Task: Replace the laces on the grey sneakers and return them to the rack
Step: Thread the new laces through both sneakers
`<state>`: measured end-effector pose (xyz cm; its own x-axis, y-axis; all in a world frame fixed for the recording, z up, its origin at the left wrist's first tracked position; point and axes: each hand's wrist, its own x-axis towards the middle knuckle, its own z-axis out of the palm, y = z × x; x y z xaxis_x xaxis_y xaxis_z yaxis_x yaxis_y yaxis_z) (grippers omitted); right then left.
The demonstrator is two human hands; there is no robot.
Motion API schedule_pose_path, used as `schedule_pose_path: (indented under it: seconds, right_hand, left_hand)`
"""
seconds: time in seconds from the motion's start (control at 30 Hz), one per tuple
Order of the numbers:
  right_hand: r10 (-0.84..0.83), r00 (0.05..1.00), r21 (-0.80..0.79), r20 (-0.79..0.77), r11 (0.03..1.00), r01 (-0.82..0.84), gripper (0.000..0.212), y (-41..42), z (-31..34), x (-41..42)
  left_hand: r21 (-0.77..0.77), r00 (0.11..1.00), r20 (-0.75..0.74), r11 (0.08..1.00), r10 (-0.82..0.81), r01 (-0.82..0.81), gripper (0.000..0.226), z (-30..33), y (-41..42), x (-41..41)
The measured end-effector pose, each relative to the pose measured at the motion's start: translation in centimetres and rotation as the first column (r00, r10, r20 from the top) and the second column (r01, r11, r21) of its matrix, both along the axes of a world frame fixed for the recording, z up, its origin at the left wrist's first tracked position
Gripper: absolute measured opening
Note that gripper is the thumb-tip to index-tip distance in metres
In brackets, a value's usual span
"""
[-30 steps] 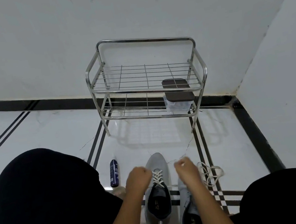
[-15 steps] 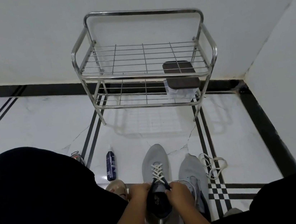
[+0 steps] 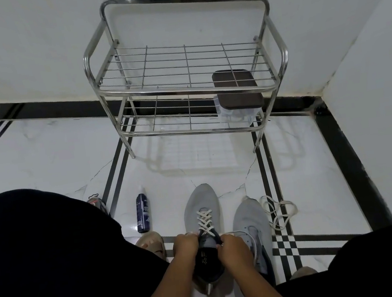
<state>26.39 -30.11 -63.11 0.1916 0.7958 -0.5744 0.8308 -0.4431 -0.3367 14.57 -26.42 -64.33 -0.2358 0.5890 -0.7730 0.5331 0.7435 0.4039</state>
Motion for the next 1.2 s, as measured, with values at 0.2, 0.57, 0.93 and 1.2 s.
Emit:
schedule_pose_path:
  seconds: [0.2,0.57,0.93,1.2]
  right_hand:
    - [0.031,0.999,-0.001,0.021,1.000,-0.031,0.027,-0.3,0.3,-0.1]
    - [-0.033,0.998,-0.085,-0.044,0.996,0.030,0.049,2.0,3.5,0.5]
    - [-0.066,0.770,0.367,-0.634,0.851,0.375,0.017,5.5,16.2,1.4]
    - [0.147,0.749,0.597,-0.646,0.709,0.375,0.014,3.7,22.4,2.0]
  left_hand:
    - [0.031,0.997,-0.068,0.999,-0.032,0.034,0.040,0.3,-0.4,-0.2]
    - [0.279,0.950,-0.050,0.918,0.308,-0.283,0.029,2.4,0.1,-0.7]
    - [0.632,0.893,0.449,0.719,-0.035,-0.289,0.011,15.6,3.2,0.1]
    - [0.740,0.851,0.492,0.604,-0.184,-0.297,0.007,21.9,1.3,-0.4]
